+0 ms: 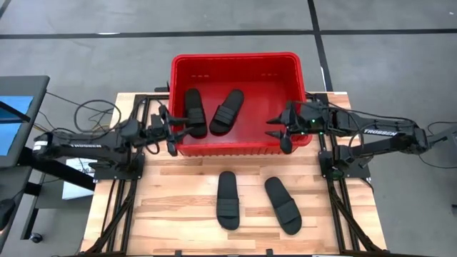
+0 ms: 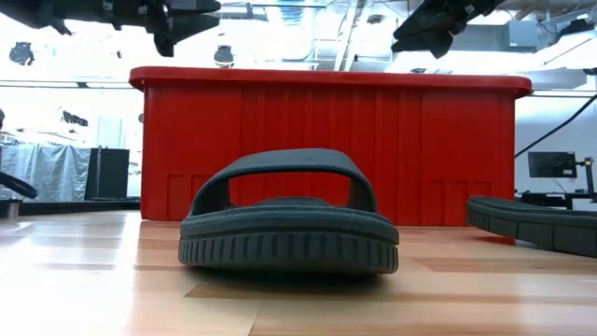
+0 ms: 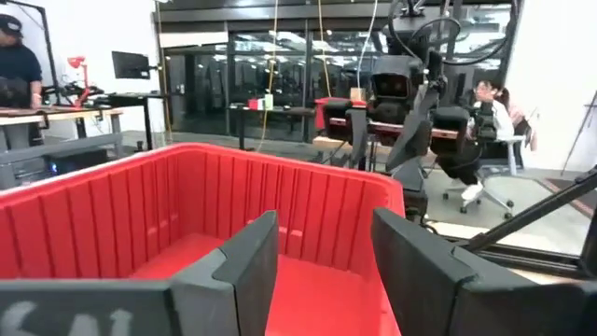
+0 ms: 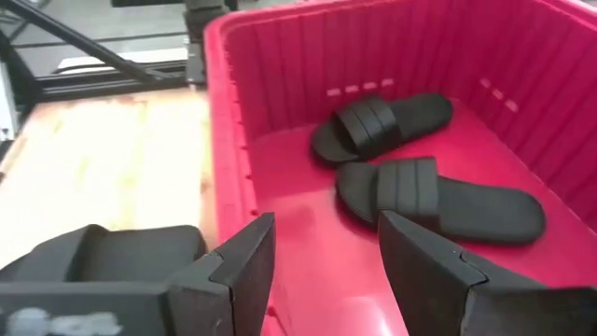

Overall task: Pick and place slides into bin
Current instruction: Put the black slipper into the red bin

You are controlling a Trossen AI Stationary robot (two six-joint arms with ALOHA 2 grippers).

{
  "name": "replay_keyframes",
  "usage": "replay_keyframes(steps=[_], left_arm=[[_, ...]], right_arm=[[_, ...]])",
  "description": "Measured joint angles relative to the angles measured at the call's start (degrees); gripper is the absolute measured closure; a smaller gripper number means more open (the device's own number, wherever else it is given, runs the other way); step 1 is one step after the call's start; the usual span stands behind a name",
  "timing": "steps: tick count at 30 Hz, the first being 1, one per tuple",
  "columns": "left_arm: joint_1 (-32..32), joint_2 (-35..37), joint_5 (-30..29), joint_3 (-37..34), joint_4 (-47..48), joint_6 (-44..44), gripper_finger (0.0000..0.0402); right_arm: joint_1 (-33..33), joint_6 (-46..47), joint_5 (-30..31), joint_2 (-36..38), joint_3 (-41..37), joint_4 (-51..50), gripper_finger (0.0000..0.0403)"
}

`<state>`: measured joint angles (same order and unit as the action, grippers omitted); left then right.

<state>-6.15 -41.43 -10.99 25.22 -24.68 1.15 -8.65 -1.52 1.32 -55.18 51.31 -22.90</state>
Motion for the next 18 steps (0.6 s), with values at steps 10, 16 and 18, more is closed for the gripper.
replay_keyframes(steps=[10, 16, 18], left_arm=[[9.66, 0.35, -4.76, -3.59, -6.13, -7.22, 0.0237], [11.07, 0.35, -4.48, -3.59, -6.20, -12.01, 0.0237], [11.20, 0.35, -4.30, -3.59, -6.20, -12.78, 0.0237]], right_arm=[[2.34, -0.27, 0.00, -1.57, -0.03, 2.41, 0.0221], [2.32, 3.05, -0.02, -5.05, -0.05, 5.92, 0.0221], [2.30, 3.77, -0.01, -6.40, -0.04, 6.87, 0.0221]])
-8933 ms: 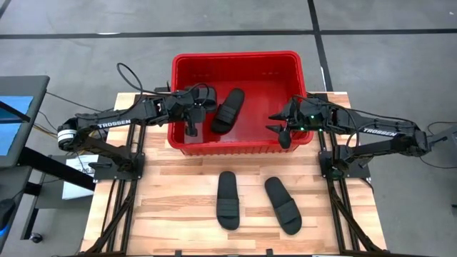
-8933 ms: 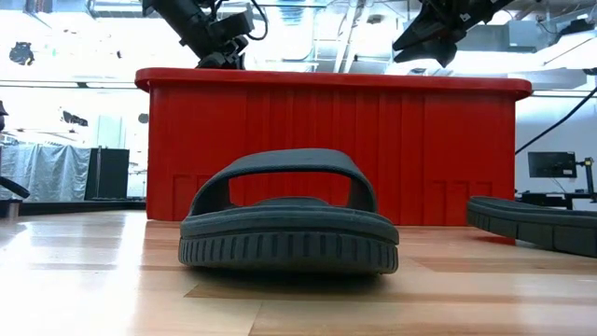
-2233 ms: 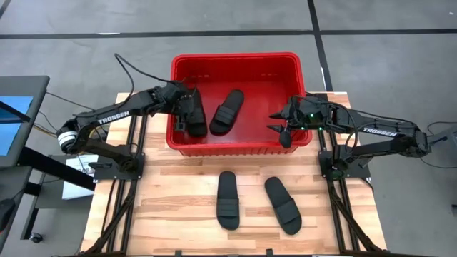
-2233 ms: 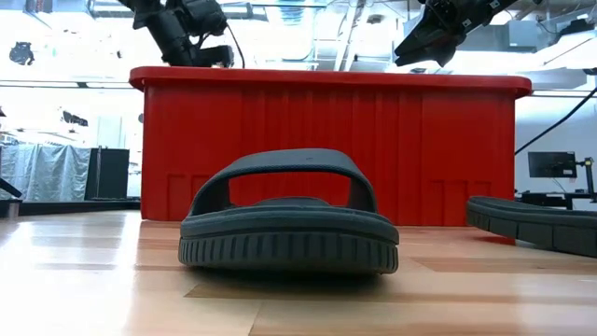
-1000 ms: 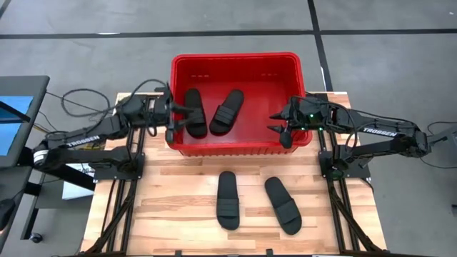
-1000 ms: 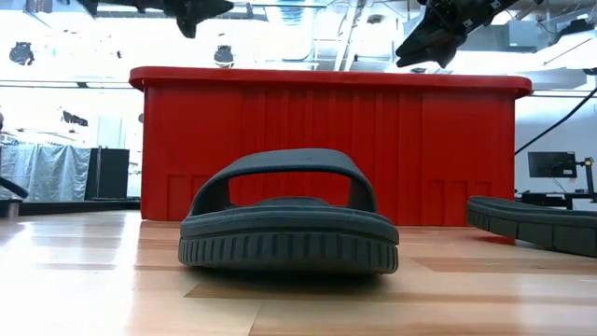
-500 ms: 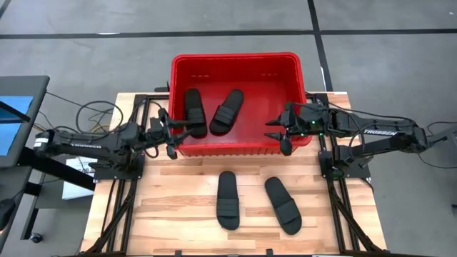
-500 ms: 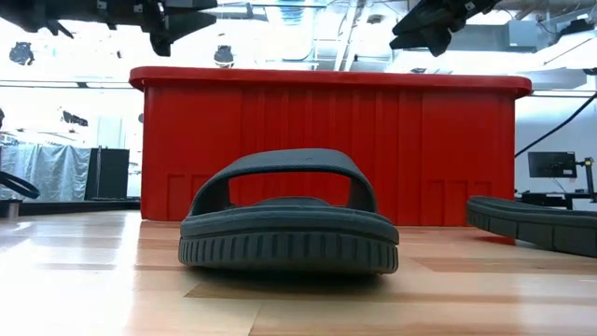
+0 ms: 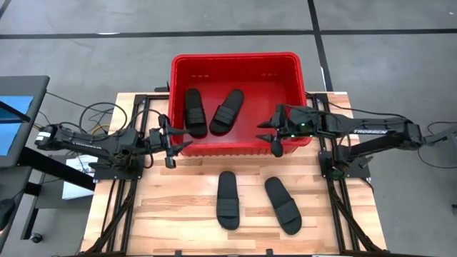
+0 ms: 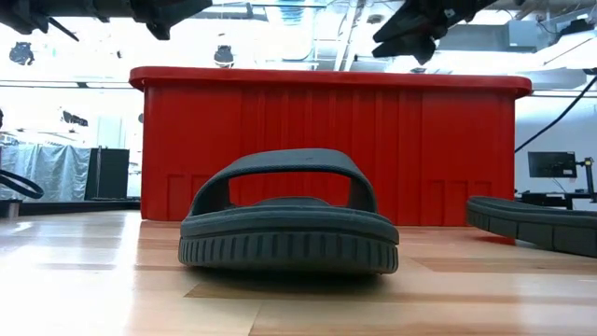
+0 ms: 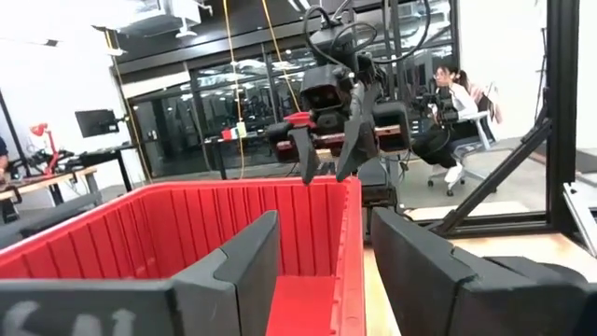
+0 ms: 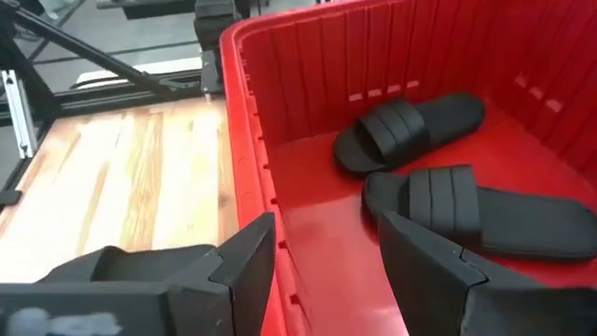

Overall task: Pick and place slides into bin
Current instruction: Put the black slipper into the red bin

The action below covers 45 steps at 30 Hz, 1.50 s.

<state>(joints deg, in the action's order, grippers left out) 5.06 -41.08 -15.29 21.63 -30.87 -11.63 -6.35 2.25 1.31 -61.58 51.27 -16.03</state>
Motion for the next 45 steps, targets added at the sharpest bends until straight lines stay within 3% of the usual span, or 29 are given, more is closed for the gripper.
replay_keyframes(steps=[9, 18, 30, 36, 45], left_arm=[[0.15, 0.00, 1.88, 0.00, -0.13, -1.27, 0.0237], [0.15, 0.00, 8.27, 0.00, -0.15, -0.71, 0.0237], [3.13, 0.80, 10.05, 0.00, 0.05, 1.24, 0.0237], [4.61, 1.11, 10.62, 0.00, 0.22, 2.13, 0.0237], [4.77, 0.46, 17.84, 0.00, -0.15, 1.77, 0.0237]], right_arm=[[-0.07, 5.17, -0.01, -6.42, 1.87, 7.30, 0.0226], [0.80, 0.25, 0.10, -8.06, 8.21, 7.22, 0.0280], [6.93, -0.73, 0.23, -7.00, 8.74, -4.13, 0.0355], [10.90, -0.21, 0.21, -7.11, 8.72, -4.95, 0.0359], [15.47, -0.14, 0.10, -7.00, 8.72, -8.25, 0.0351]])
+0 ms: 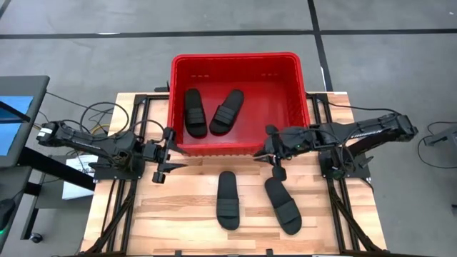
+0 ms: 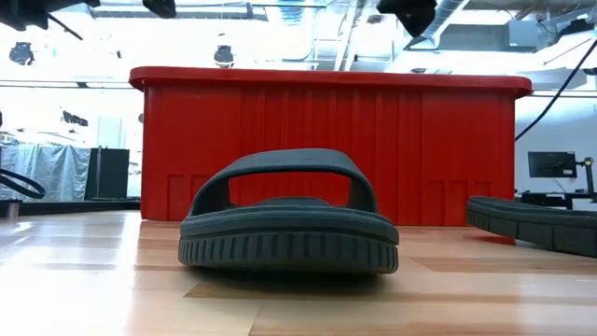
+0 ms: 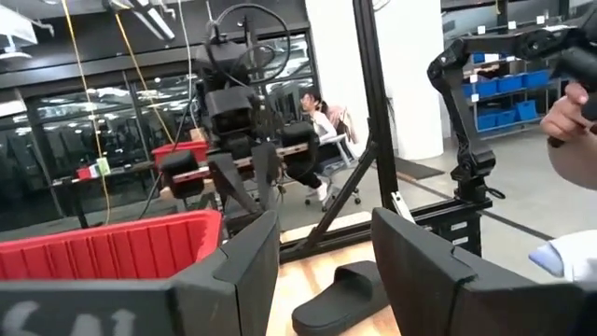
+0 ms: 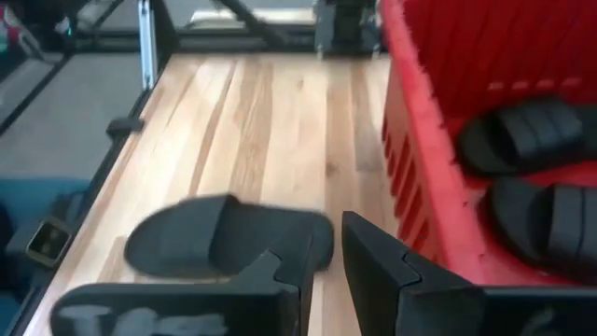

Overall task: Pick and place slides into bin
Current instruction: Put the black slipper into the red bin

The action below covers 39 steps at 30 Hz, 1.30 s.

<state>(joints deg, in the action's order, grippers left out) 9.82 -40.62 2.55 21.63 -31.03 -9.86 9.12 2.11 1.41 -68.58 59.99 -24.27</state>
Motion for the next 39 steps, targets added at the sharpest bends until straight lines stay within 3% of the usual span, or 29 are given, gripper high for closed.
replay_keyframes(steps=[8, 16, 20, 26, 31, 39], left_arm=[[0.02, -3.43, -0.44, 3.05, 3.79, 2.79, 0.0237], [1.18, -16.95, -3.00, 16.88, 21.60, 4.02, 0.0237], [2.61, -23.66, -3.07, 25.76, 35.00, 6.25, 0.0237], [5.73, -31.62, -7.87, 36.95, 47.85, 9.18, 0.0237], [7.51, -35.49, -9.89, 42.13, 50.29, 12.03, 0.0237], [8.63, -38.37, -10.91, 42.88, 50.30, 20.65, 0.0237]], right_arm=[[0.96, -1.07, 0.16, 0.02, -0.04, -7.17, 0.0351], [0.92, 0.83, 0.15, 0.02, -0.04, -11.83, 0.0351], [0.93, 2.98, 0.15, 0.02, -0.04, -15.79, 0.0351], [1.19, 5.01, 0.15, 1.14, -0.14, -21.59, 0.0351], [2.03, 5.24, 0.46, 4.26, -0.11, -25.47, 0.0351], [5.52, 9.23, 0.79, 12.49, -0.10, -30.67, 0.0351]])
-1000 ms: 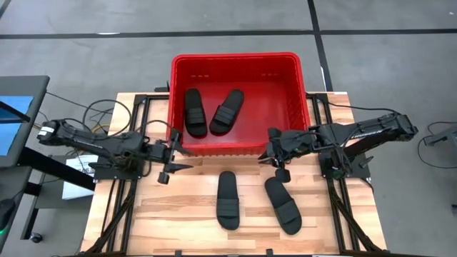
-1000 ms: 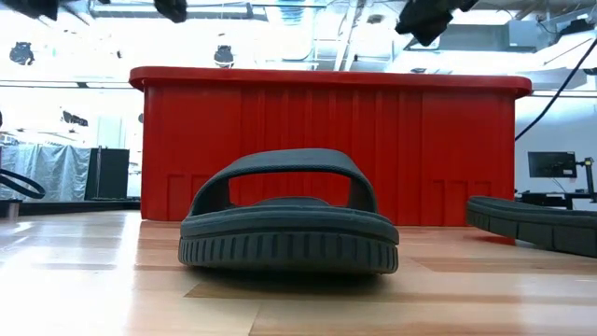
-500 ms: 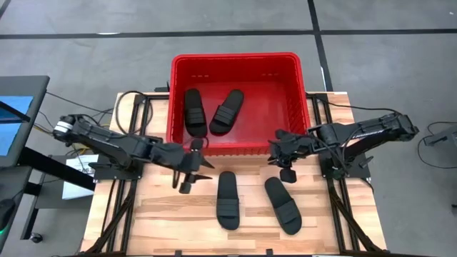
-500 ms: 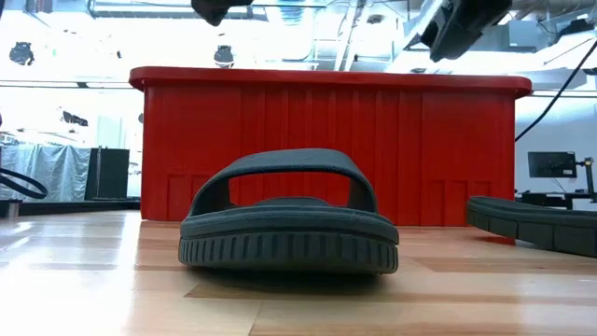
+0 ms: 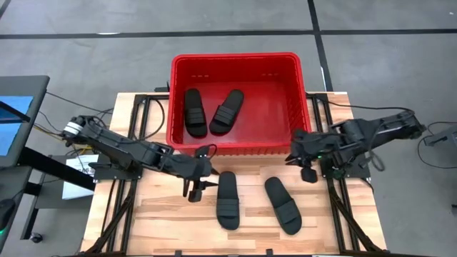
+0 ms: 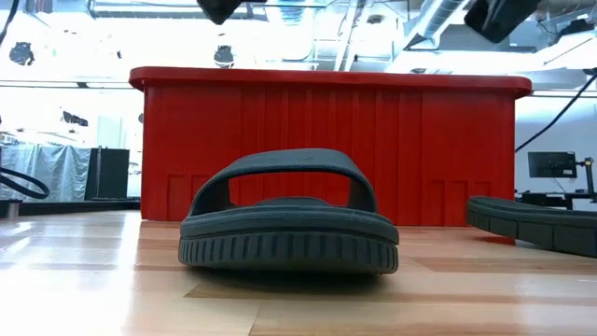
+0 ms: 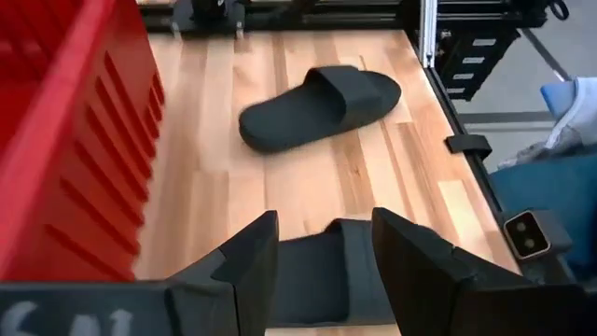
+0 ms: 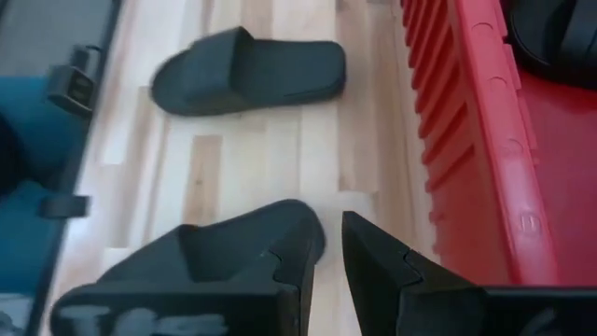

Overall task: Pick and place slides into bin
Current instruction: Put the black slipper into the red bin

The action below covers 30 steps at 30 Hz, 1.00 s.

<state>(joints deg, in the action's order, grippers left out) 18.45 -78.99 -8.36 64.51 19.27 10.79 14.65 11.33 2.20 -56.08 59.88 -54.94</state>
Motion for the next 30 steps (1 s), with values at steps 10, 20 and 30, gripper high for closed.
replay_keyframes(steps=[10, 20, 30], left_arm=[[4.56, -9.11, 1.13, 0.13, -3.76, 7.88, 0.0237], [10.02, -24.23, 8.11, 14.03, 4.69, 7.81, 0.0237], [11.13, -35.86, 4.60, 30.04, 16.49, 10.24, 0.0237]], right_arm=[[5.60, 5.70, 0.00, 6.17, 0.02, -1.45, 0.0351], [9.53, 8.31, 0.00, 6.01, 0.02, -2.68, 0.0351], [11.33, 9.67, 0.00, 5.82, 0.02, -3.50, 0.0351]])
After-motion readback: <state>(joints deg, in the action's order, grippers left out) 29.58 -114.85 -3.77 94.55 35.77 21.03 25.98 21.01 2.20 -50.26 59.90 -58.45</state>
